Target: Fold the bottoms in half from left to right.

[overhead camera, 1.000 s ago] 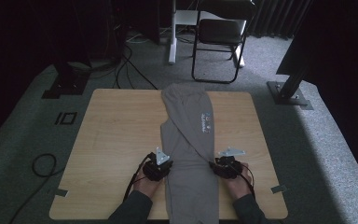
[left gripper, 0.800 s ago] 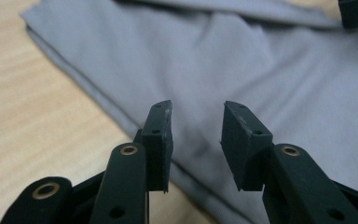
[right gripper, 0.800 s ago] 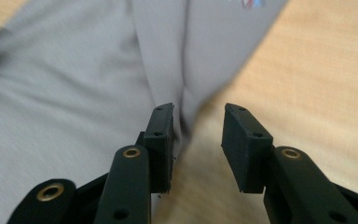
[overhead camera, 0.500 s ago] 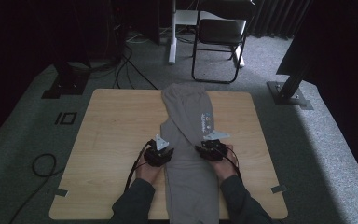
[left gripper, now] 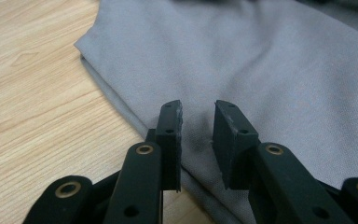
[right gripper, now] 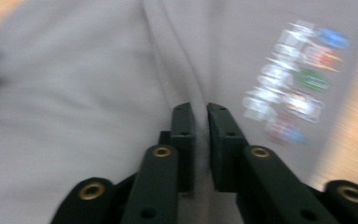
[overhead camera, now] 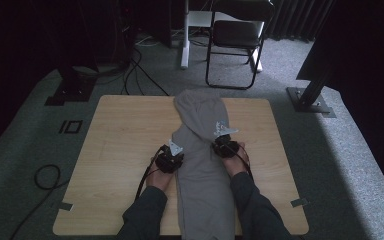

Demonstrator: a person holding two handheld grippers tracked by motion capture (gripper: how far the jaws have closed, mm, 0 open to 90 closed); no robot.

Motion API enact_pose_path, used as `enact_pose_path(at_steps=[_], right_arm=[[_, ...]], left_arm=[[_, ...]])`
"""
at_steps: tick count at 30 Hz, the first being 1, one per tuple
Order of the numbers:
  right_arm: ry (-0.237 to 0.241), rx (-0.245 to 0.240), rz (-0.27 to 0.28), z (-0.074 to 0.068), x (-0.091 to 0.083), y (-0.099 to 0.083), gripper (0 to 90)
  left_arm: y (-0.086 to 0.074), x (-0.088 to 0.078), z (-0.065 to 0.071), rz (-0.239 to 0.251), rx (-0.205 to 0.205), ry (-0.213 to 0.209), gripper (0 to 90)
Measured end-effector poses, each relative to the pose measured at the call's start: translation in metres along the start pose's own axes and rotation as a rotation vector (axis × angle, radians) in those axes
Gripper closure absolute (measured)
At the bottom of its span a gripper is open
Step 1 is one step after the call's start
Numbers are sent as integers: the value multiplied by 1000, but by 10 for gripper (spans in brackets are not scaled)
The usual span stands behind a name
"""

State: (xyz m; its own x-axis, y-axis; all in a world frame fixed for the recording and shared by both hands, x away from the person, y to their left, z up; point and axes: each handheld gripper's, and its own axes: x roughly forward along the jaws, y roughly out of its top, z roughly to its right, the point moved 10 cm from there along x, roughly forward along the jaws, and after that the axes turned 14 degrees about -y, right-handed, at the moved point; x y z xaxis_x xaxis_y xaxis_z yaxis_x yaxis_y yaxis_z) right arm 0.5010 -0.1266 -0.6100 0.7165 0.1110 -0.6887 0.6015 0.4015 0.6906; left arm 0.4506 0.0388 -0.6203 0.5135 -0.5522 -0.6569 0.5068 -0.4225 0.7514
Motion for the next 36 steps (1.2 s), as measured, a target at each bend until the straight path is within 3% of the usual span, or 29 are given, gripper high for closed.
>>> enact_pose_path(at_steps=[5, 8, 12, 16, 19, 23, 26, 27, 28, 30, 32, 33, 36], right_arm=[[-30, 90, -32, 39, 4, -14, 820], [-65, 105, -38, 53, 6, -21, 771], [-65, 132, -32, 62, 4, -25, 741], [0, 160, 57, 52, -11, -7, 651], [53, 85, 102, 32, -18, 7, 578], [101, 32, 95, 6, -13, 17, 534], [86, 1, 66, -1, -3, 15, 524], [38, -27, 15, -1, 9, 9, 604], [21, -29, -2, 1, 14, 6, 719], [-9, 27, -18, 11, 17, 4, 839], [-36, 53, -25, 18, 18, 3, 868], [-66, 76, -23, 28, 19, -1, 876], [-71, 89, -17, 34, 17, -5, 857]], left_arm=[[0, 0, 0, 2, -1, 4, 737], [0, 0, 0, 1, 1, 6, 738], [0, 0, 0, 1, -10, -4, 728], [2, 1, -4, 17, -31, -14, 686], [14, 1, -14, 27, -20, 16, 660], [26, 5, -22, 29, -16, 22, 650], [27, 9, -26, 12, -18, 34, 652], [24, 13, -28, -14, -21, 44, 657], [21, 15, -30, -30, -20, 54, 668], [19, 16, -31, -27, -19, 59, 697], [18, 15, -31, -22, -30, 48, 762], [16, 14, -30, -17, -45, 34, 797], [14, 14, -28, -3, -44, 37, 849]])
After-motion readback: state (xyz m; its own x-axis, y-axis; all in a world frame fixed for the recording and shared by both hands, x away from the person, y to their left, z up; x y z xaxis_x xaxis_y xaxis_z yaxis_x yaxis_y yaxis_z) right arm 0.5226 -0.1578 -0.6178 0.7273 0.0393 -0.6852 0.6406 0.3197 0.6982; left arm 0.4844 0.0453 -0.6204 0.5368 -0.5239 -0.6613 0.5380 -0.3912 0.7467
